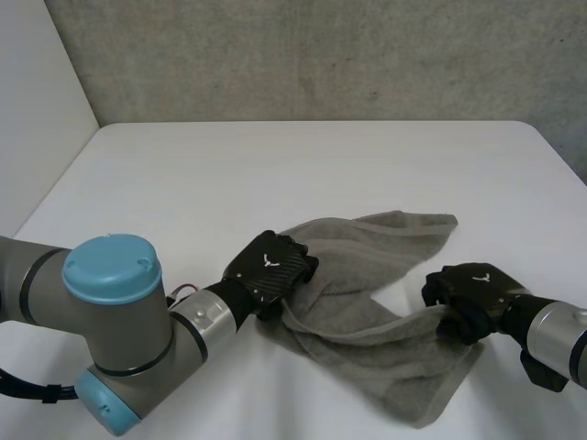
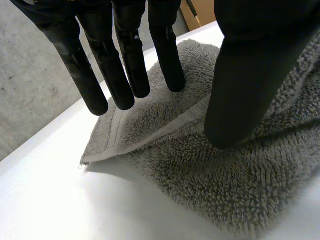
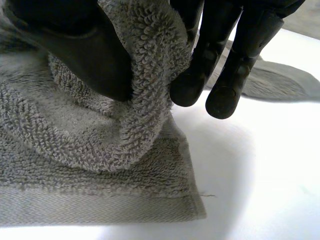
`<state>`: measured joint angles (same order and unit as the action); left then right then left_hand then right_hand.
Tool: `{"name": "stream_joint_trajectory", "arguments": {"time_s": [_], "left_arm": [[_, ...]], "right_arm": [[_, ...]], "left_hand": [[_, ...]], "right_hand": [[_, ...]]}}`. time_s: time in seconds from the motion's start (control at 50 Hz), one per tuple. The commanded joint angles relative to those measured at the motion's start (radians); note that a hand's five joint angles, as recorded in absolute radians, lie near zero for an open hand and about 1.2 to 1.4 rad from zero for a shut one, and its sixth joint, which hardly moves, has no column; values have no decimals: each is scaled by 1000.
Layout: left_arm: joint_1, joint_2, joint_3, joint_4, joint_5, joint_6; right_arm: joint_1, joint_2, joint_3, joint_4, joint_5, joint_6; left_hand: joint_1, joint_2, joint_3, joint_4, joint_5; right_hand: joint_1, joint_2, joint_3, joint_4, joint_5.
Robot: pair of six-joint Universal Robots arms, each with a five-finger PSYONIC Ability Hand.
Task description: Fold the laundry
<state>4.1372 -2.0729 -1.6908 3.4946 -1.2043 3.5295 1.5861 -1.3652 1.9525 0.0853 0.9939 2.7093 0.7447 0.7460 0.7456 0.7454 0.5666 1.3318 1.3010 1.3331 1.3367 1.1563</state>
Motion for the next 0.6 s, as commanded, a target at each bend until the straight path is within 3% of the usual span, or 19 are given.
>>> {"name": "stream_joint_trajectory", "arguments": {"time_s": [0.02,0.6], "left_arm": [[-20,-3,3,41,-1,-1],[-58,-87,74,81,-6,2]], "right_arm": [[-20,-5,5,-10,89,18],[-109,-12,25,-53,86,18]], "left_hand": [[109,108,108,108,112],[159,157,158,158,162]], "right_hand": [[64,95,63,60,65],[64,95,63,60,65]]}}
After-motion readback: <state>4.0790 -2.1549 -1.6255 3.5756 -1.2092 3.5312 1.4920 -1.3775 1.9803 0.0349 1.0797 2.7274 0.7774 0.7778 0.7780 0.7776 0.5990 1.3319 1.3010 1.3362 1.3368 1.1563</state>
